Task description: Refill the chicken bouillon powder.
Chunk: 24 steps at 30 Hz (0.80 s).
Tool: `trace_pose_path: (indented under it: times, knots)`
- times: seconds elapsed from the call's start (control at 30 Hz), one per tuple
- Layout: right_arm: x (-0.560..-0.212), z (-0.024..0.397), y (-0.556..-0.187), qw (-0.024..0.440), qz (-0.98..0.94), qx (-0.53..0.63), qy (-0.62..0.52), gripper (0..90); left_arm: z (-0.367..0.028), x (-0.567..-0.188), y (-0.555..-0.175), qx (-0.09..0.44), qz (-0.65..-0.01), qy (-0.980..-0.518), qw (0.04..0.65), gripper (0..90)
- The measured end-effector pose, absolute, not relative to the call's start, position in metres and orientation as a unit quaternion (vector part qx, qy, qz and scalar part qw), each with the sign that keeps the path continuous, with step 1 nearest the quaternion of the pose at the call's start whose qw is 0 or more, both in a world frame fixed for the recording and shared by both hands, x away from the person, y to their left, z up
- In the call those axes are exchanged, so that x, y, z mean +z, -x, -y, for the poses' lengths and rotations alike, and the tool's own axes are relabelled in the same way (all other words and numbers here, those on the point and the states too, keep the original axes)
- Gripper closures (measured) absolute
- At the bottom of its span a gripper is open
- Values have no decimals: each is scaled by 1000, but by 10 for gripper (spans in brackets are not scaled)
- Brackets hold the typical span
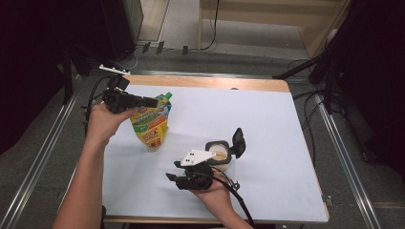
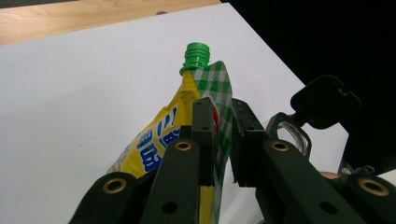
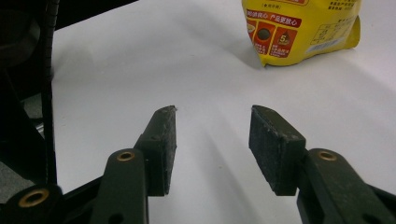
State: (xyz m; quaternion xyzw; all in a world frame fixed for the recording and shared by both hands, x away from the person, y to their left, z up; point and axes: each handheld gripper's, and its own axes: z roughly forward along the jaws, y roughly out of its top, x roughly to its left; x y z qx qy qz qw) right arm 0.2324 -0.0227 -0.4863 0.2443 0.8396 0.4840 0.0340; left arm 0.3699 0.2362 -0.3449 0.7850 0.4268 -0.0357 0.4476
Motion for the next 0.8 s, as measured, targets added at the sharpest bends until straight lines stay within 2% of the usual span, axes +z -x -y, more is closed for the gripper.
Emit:
trace_pose_path:
  times: [0.17, 0.4, 0.53, 0.6, 0.8]
  knots:
    - [-485, 24, -233, 33, -838, 486, -246, 533, -234, -345, -369, -38, -426, -790, 440, 770]
    - [-479, 27, -235, 25, -834, 494, -246, 547, -237, -340, -366, -41, -426, -778, 460, 682]
    - [-475, 28, -235, 24, -832, 495, -249, 549, -237, -333, -362, -26, -426, -780, 457, 643]
    - [-473, 30, -236, 24, -832, 495, -251, 549, -238, -328, -359, -22, -425, -773, 470, 586]
    - [-468, 37, -235, 15, -831, 493, -258, 550, -248, -322, -355, -13, -433, -764, 479, 568]
